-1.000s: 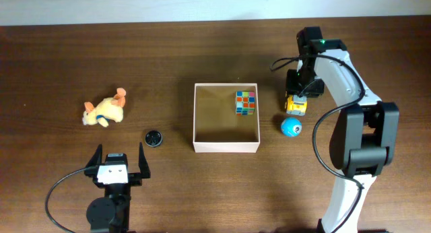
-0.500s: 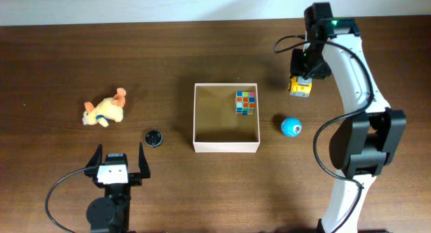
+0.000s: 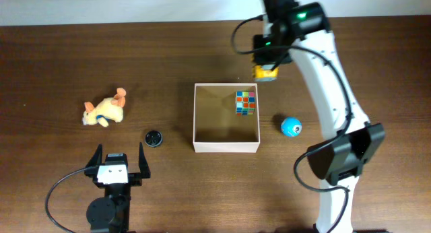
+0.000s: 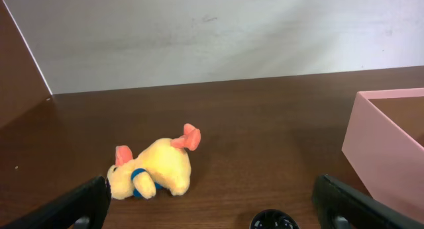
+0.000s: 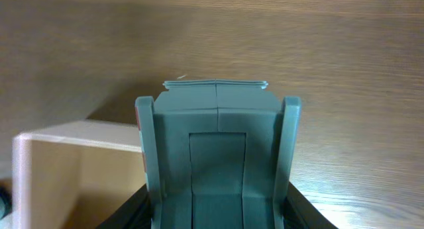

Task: Pack container
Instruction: 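Lift the dump truck and carry it over the box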

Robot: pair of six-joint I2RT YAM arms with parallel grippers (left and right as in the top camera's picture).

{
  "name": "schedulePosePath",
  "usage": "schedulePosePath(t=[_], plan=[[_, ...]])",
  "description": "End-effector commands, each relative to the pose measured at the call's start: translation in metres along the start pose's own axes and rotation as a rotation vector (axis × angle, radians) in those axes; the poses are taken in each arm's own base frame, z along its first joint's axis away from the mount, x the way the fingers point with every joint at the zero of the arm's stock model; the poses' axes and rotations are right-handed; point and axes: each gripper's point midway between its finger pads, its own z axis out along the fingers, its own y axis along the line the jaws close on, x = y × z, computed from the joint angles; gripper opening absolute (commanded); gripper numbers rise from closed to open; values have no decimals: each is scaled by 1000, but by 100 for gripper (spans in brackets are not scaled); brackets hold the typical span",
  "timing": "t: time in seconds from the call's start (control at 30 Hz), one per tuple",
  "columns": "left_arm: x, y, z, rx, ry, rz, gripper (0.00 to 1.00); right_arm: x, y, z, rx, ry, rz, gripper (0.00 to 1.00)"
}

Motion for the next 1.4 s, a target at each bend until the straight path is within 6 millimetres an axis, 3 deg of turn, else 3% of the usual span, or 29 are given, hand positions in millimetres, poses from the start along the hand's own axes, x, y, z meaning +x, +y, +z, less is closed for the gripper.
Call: schedulePosePath(t=[0.0, 0.23, 0.4, 0.93, 1.37], plan=[[1, 0, 0, 0, 0, 19, 99, 7, 36, -14, -35, -14, -31, 42], [1, 0, 0, 0, 0, 19, 99, 30, 91, -18, -76, 7, -57, 43], [1, 0, 0, 0, 0, 19, 99, 39, 113, -19, -84, 6, -37, 42], [1, 0, 0, 0, 0, 19, 99, 69, 150, 34, -31, 107, 110, 42], [1, 1, 0, -4, 1, 19, 99, 69, 140, 55, 47, 108, 128, 42]])
